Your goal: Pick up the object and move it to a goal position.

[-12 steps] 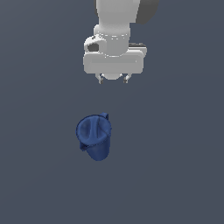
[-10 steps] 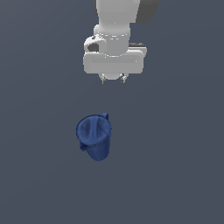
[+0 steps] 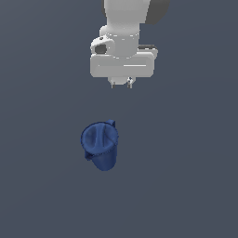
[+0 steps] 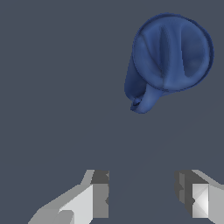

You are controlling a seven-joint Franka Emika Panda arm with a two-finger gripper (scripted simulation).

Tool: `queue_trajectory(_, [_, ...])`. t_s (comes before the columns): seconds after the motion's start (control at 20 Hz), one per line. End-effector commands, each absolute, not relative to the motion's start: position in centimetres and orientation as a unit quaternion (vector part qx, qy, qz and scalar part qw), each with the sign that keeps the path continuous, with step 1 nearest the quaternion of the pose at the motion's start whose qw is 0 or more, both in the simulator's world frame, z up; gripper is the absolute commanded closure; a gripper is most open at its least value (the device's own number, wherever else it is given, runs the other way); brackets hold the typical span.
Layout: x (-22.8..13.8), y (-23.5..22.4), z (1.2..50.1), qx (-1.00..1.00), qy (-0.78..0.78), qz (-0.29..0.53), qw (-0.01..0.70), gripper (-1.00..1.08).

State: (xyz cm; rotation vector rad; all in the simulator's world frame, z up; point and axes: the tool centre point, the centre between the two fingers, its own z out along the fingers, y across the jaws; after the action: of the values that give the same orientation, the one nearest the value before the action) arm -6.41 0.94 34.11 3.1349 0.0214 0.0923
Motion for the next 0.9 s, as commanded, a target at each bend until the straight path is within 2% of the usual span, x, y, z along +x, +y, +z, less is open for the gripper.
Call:
queue_trajectory(0.0, [-6.4, 0.9, 34.0, 1.0, 0.005, 0.03, 0.003, -0.2])
queue_trajectory(0.85, [-4.4, -0.7, 30.7, 0.993, -0.093, 0.06, 0.036, -0.2])
